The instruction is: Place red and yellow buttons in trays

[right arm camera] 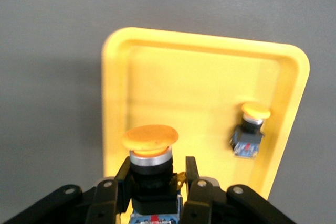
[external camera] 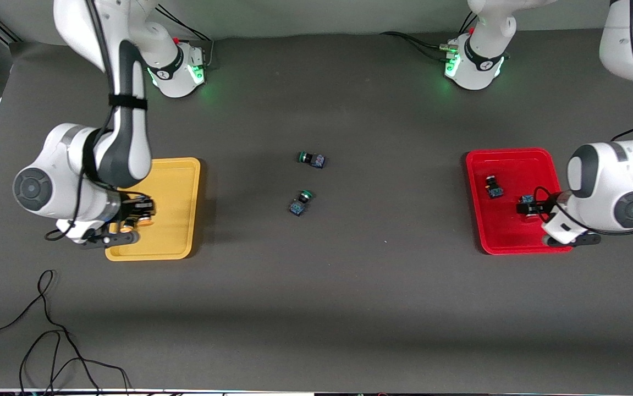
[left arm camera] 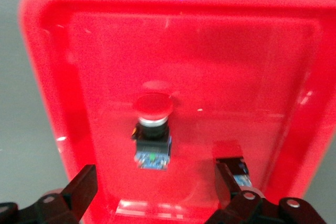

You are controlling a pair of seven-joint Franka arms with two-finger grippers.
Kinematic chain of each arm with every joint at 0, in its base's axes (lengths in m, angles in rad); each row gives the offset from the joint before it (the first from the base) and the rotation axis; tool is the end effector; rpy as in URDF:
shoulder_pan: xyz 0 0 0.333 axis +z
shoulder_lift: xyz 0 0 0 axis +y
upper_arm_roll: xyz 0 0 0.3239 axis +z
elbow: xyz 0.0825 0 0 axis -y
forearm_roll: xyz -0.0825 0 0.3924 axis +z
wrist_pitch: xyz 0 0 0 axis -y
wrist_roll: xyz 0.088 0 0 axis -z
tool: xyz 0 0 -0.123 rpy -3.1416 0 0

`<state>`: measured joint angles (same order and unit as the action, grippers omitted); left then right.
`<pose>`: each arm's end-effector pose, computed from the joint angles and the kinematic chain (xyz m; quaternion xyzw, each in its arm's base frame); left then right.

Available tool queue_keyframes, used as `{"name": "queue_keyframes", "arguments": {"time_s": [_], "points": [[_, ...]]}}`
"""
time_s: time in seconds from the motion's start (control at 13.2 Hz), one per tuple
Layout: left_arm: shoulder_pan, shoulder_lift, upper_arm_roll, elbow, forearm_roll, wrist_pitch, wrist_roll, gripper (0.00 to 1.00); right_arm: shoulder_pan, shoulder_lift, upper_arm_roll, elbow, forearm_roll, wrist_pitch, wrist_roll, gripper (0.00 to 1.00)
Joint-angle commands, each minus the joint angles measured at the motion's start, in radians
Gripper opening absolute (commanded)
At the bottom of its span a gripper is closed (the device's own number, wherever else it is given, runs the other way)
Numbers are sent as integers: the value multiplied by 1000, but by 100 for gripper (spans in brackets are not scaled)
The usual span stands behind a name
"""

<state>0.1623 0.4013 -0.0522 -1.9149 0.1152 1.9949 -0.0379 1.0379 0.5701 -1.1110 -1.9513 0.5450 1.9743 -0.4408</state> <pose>0.5871 0.0744 0.2494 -0.9856 -0.0416 0.1605 0.0319 0.5902 0.0264 0.2977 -0.9948 -0.0559 0.0852 0.0050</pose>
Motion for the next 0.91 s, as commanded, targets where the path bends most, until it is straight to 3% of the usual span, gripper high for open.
{"name": "queue_keyframes", "arguments": {"time_s": [0.0, 0.23, 0.3, 0.45, 0.68, 0.83], "points": [[-9, -148, -1, 13, -31, -105, -7, 100, -70, 115, 106, -41, 155, 78, -126, 5], [-36, -377, -3, -62, -35, -140, -5, 100, -102, 155, 171, -38, 178, 98, -125, 5], [-50, -460, -3, -93, -35, -163, -2, 100, -101, 162, 172, -38, 179, 98, -121, 11], [-76, -585, -5, -130, -35, -188, 9, 100, -102, 162, 172, -32, 182, 97, -92, 99], [-86, -628, -8, -61, -32, -214, 44, 100, -93, 116, 162, -17, 181, 86, -64, 100], [-84, -566, -6, 57, -34, -257, 64, 100, -82, 68, 136, -3, 168, 81, -38, 100]]}}
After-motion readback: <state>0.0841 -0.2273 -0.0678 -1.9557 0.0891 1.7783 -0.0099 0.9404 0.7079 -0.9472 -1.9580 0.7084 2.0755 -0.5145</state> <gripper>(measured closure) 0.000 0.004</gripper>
